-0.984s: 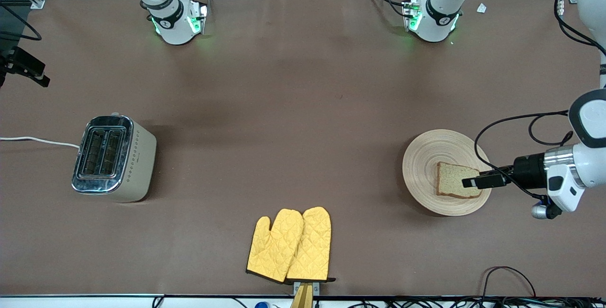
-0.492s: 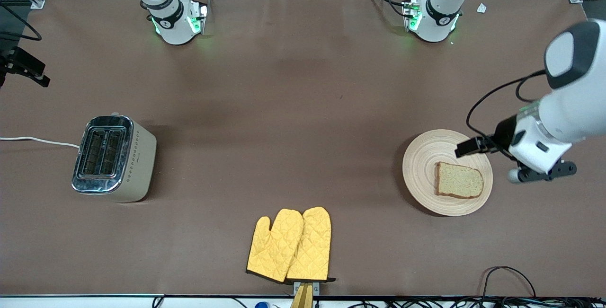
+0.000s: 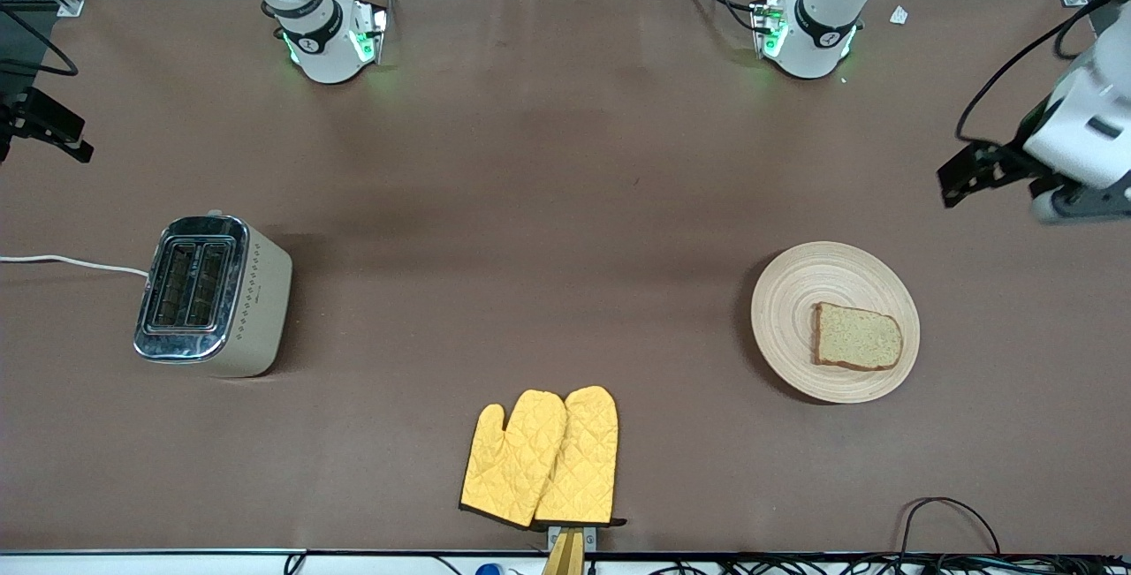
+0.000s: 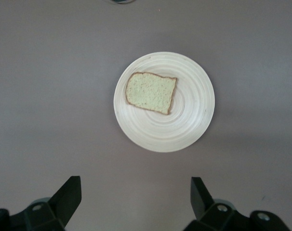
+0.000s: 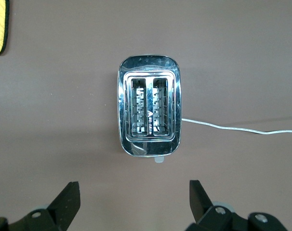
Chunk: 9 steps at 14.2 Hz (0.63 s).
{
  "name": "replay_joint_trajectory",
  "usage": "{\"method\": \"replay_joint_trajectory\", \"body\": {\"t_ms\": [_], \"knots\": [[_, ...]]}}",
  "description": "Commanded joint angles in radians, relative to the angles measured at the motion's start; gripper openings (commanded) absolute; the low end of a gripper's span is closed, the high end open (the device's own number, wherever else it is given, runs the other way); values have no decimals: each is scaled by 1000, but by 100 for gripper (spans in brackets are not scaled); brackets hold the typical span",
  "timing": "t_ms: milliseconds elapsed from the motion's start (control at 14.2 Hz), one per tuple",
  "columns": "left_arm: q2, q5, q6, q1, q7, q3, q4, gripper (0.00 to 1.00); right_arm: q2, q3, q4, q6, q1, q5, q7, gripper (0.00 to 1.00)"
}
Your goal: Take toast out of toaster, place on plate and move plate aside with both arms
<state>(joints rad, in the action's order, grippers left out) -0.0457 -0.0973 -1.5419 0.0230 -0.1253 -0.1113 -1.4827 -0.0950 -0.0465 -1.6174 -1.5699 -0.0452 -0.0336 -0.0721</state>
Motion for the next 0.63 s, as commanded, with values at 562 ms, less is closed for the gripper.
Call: {"method": "replay_joint_trajectory", "body": {"t_ms": [562], "knots": [[147, 87, -6, 51, 96, 41, -153, 100, -5, 4, -4, 2, -8, 11, -12, 100]]}}
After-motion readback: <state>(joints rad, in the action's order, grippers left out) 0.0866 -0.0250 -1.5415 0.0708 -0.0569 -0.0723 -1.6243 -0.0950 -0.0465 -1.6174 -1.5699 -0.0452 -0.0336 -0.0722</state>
